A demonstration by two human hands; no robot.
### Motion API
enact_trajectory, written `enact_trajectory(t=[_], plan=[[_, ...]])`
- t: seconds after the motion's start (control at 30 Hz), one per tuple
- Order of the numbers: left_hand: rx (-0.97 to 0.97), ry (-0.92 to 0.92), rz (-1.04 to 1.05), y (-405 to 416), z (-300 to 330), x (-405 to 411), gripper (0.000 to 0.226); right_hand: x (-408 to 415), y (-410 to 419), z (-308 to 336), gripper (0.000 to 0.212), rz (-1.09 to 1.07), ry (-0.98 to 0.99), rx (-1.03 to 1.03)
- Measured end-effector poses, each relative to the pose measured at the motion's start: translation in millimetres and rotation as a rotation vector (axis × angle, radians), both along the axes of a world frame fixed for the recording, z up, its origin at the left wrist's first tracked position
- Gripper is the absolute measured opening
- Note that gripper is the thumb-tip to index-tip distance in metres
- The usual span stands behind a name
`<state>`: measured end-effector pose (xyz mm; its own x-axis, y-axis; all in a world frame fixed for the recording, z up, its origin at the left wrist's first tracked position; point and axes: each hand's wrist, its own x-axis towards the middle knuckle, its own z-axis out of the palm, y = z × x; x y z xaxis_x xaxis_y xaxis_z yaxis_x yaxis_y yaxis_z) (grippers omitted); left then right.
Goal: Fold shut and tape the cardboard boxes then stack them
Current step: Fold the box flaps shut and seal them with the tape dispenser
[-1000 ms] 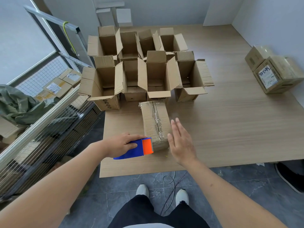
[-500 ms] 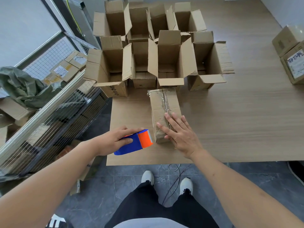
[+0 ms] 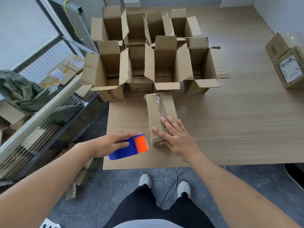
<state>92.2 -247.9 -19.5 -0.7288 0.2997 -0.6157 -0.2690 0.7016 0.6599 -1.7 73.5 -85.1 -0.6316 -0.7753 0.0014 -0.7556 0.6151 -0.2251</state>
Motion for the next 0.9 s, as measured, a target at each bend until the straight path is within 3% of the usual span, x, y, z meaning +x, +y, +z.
enact_trajectory(t=[0.6, 0.9], plan=[[-0.036, -0.066, 0.03, 18, -3, -3, 0.042, -1, -3, 8, 0.059, -0.018, -0.094, 0.006], [-0.031, -0.111, 0.083, 27, -6, -5, 0.04, 1, -8, 14, 0.061, -0.038, -0.102, 0.109]])
